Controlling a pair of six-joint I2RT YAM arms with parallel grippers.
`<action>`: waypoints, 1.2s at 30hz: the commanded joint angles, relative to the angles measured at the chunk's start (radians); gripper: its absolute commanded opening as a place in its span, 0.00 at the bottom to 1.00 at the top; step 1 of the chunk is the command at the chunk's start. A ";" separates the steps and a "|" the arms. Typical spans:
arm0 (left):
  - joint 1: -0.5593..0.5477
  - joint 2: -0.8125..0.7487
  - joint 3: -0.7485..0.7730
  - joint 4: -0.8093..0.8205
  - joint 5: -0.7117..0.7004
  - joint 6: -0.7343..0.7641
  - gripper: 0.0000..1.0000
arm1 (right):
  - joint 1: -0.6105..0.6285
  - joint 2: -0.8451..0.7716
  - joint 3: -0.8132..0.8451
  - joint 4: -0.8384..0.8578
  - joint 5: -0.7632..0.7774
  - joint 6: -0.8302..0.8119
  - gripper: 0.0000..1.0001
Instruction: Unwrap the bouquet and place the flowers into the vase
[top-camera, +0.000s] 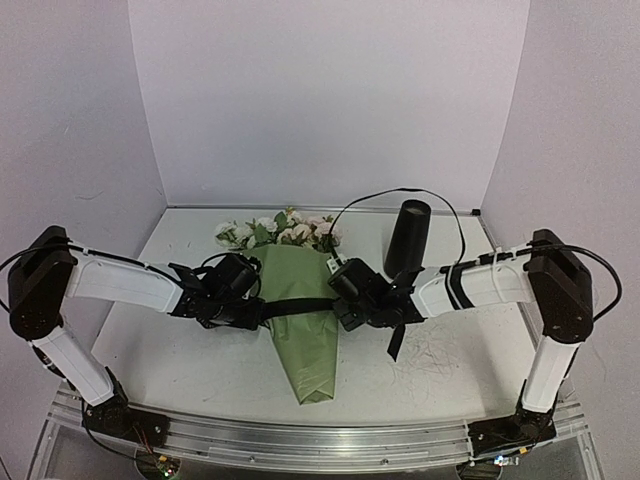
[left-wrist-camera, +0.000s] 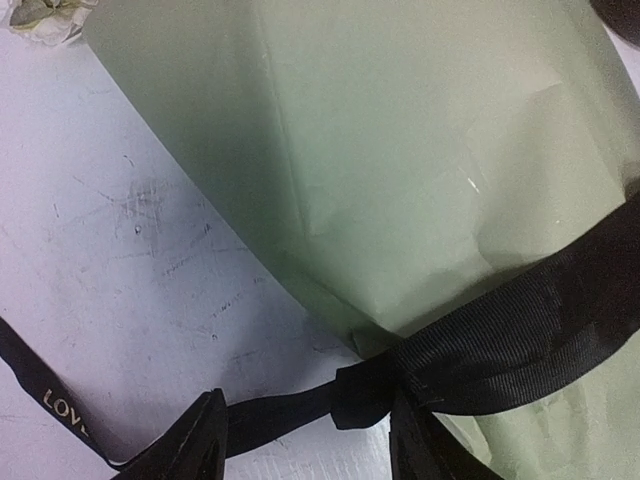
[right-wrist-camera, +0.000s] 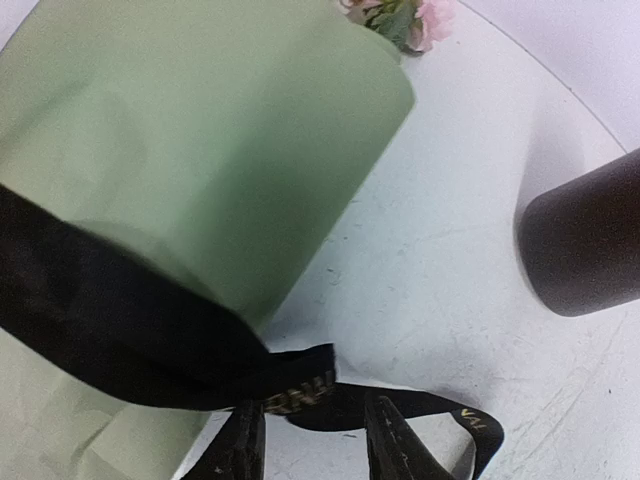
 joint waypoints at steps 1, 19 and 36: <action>0.000 -0.058 -0.031 -0.007 0.000 -0.022 0.56 | -0.018 -0.074 -0.025 -0.035 0.055 0.062 0.36; 0.000 -0.185 -0.118 -0.021 0.035 -0.024 0.66 | -0.029 -0.199 -0.096 0.008 -0.343 -0.167 0.44; 0.000 -0.239 -0.098 0.069 0.147 0.087 0.64 | -0.027 -0.005 0.101 -0.051 -0.479 -0.239 0.22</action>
